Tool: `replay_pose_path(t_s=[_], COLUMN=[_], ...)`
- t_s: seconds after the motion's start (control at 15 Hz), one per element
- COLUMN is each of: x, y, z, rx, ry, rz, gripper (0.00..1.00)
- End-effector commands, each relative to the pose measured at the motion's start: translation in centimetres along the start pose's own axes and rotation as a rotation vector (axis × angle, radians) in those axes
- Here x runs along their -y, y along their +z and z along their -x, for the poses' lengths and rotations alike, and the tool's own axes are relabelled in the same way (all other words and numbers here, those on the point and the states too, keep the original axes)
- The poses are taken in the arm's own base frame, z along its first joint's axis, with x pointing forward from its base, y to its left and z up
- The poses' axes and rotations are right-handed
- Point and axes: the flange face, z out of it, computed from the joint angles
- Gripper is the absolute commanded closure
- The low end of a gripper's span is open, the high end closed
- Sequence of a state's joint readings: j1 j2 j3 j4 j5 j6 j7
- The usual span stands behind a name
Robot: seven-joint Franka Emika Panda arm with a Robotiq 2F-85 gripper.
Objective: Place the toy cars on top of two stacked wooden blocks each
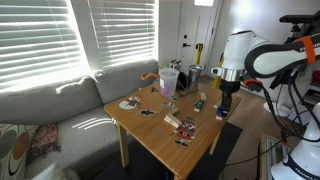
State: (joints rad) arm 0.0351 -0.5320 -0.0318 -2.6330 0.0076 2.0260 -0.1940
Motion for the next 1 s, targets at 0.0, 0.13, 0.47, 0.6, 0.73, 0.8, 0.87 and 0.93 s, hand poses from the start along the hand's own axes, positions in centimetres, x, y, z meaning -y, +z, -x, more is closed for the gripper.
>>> replay_pose_path(t_s=[0.0,0.13,0.47,0.6,0.73,0.8,0.87,0.93], x=[0.29,0.27,0.37,0.41,0.46,0.48,0.46,0.46], y=[0.51,0.81,0.83,0.99,1.09,1.1,1.1,1.11], z=[0.7,0.81,0.65,0.45,0.33,0.27,0.22,0.18], rx=[-0.001,0.001,-0.024,-0.025,-0.029,-0.036,-0.042,-0.046], ry=[-0.011,-0.004,-0.003,-0.001,0.002,0.002,0.005,0.006], rz=[-0.029,-0.027,-0.016,-0.013,-0.014,-0.015,-0.012,-0.012], gripper=[0.0,0.0,0.0,0.0,0.0,0.0,0.0,0.0])
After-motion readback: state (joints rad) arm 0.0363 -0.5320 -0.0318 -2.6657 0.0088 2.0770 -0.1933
